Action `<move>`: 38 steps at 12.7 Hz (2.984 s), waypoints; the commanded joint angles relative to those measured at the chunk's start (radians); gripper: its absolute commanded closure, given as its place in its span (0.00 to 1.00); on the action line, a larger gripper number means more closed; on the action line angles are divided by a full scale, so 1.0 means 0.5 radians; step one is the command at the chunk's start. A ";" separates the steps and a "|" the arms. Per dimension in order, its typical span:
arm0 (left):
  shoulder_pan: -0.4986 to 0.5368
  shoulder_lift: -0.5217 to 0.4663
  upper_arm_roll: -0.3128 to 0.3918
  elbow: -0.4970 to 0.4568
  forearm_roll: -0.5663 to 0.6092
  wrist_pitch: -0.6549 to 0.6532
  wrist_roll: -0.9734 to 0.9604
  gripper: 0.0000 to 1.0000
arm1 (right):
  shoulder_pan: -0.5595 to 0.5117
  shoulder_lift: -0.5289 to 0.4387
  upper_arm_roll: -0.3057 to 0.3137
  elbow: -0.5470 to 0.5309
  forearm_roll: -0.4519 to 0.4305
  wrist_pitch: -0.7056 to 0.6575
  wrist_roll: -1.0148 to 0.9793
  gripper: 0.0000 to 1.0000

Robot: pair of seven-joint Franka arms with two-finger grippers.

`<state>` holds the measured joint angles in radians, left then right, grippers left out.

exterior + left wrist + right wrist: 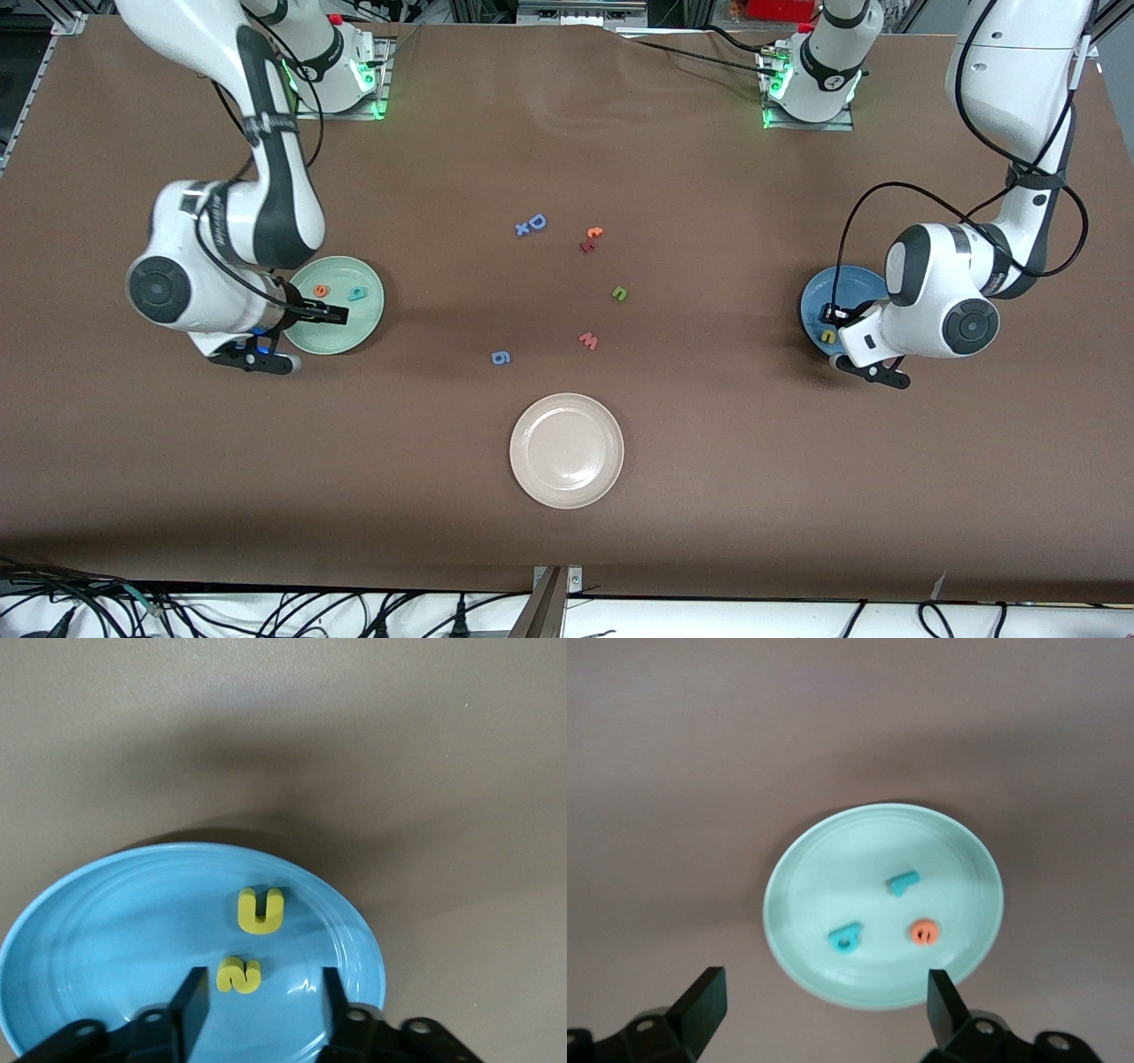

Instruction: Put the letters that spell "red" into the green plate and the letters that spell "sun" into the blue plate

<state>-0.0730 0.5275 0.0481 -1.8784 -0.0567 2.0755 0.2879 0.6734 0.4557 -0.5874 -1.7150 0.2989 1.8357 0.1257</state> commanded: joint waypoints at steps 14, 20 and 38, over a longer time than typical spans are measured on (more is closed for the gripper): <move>-0.224 -0.092 -0.615 0.161 0.055 0.024 -0.876 0.01 | -1.288 -0.644 1.104 0.485 -0.472 -0.536 -0.214 0.00; -0.587 0.003 -0.627 0.186 0.463 0.318 -0.932 0.01 | -1.481 -1.013 1.355 0.049 -0.668 -0.407 -0.163 0.00; -0.802 0.338 -0.615 0.161 0.515 0.641 -1.042 0.06 | -1.359 -0.918 1.181 0.138 -0.570 -0.401 -0.193 0.00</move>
<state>-0.4711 0.6910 -0.2633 -1.8046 0.1610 2.3858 -0.2109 0.0001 -0.0106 -0.0044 -1.6661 -0.0002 1.6385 0.0278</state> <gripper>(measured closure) 0.057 0.000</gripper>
